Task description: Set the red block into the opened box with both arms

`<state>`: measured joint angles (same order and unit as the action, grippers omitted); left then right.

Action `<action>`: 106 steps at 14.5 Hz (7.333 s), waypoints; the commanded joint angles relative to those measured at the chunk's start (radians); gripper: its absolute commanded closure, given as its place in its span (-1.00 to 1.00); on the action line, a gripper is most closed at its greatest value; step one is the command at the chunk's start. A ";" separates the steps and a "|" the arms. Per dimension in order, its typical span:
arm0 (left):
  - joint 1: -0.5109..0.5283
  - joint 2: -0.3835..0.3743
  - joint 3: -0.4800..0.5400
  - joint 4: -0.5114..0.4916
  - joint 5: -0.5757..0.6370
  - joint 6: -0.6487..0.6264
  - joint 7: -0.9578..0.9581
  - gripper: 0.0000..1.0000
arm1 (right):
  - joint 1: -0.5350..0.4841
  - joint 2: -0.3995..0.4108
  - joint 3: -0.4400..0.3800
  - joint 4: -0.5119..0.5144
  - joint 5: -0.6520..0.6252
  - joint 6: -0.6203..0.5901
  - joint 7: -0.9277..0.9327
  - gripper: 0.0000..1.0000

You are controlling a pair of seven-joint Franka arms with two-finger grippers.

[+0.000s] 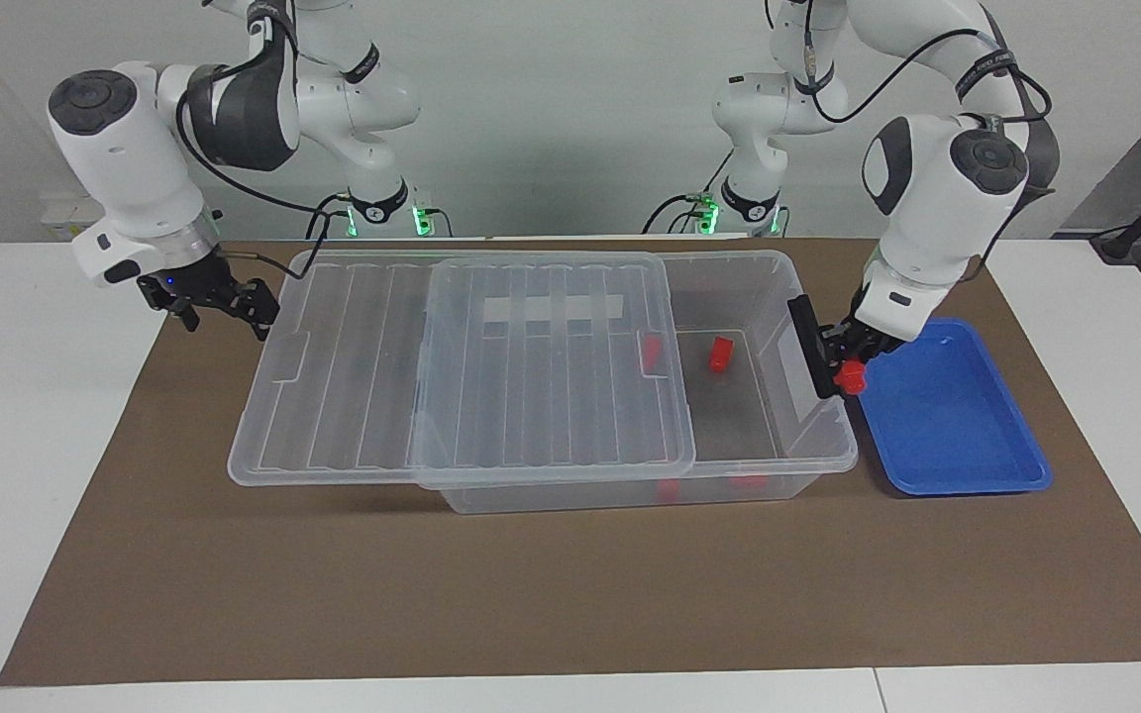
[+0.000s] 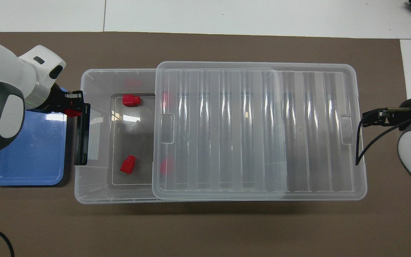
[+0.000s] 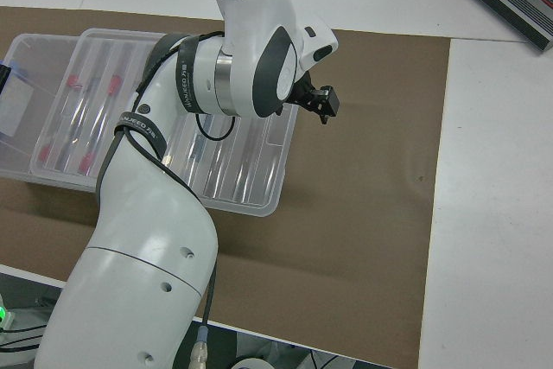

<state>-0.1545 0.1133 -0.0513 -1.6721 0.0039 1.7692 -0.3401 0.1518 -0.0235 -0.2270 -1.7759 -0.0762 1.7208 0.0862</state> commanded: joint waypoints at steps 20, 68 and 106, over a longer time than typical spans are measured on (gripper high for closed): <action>-0.198 -0.100 0.001 -0.537 -0.007 0.591 -0.204 1.00 | 0.005 -0.003 0.017 0.139 0.058 -0.164 -0.023 -1.00; -0.099 -0.069 0.011 -0.219 0.036 0.153 0.059 -1.00 | 0.005 -0.003 0.017 0.135 0.067 -0.147 -0.013 -1.00; -0.040 -0.093 0.145 -0.061 0.022 -0.040 0.498 -1.00 | -0.149 0.143 0.021 -0.123 0.251 0.428 -0.540 1.00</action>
<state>-0.1822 -0.0075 0.0795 -1.7697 0.0258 1.7397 0.1703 0.0054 0.1175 -0.2155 -1.8953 0.1410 2.1292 -0.4245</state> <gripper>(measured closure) 0.000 0.991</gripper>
